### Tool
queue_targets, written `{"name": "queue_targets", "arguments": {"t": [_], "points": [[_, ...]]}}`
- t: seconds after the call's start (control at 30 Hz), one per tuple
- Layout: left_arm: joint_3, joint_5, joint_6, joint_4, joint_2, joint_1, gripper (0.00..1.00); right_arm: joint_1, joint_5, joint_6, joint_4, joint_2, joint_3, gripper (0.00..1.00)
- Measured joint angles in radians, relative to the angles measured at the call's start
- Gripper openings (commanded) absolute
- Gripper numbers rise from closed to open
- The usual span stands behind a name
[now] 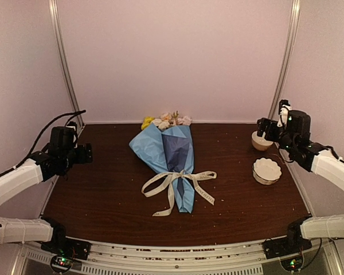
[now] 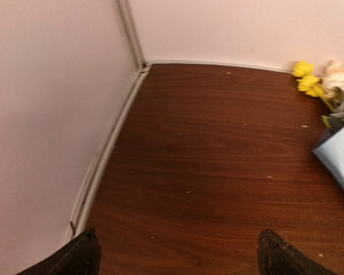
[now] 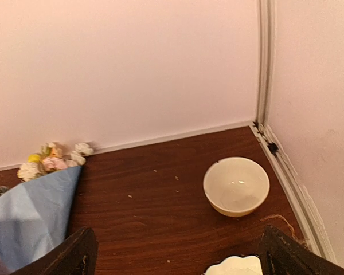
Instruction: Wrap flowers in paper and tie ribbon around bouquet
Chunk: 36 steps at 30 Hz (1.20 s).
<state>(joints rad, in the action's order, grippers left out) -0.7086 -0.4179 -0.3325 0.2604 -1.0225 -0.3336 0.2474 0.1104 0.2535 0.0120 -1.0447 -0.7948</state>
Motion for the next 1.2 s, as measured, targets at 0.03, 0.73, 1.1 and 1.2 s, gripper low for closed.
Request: {"name": "queue_targets", "arguments": {"t": [0.03, 0.73, 1.1, 1.2], "points": [[0.023, -0.052, -0.011, -0.011, 0.000, 0.006, 0.98, -0.006, 0.023, 0.006, 0.011, -0.016, 0.019, 1.00], [0.449, -0.547, 0.211, -0.630, 0.013, 0.014, 0.98, -0.030, 0.156, -0.051, 0.261, -0.191, 0.161, 1.00], [0.584, -0.437, 0.333, -1.001, 0.016, 0.074, 0.98, -0.053, 0.150, -0.090, 0.400, -0.192, 0.198, 1.00], [0.584, -0.376, 0.352, -1.048, -0.005, 0.077, 0.98, -0.063, 0.138, -0.092, 0.419, -0.194, 0.200, 1.00]]}}
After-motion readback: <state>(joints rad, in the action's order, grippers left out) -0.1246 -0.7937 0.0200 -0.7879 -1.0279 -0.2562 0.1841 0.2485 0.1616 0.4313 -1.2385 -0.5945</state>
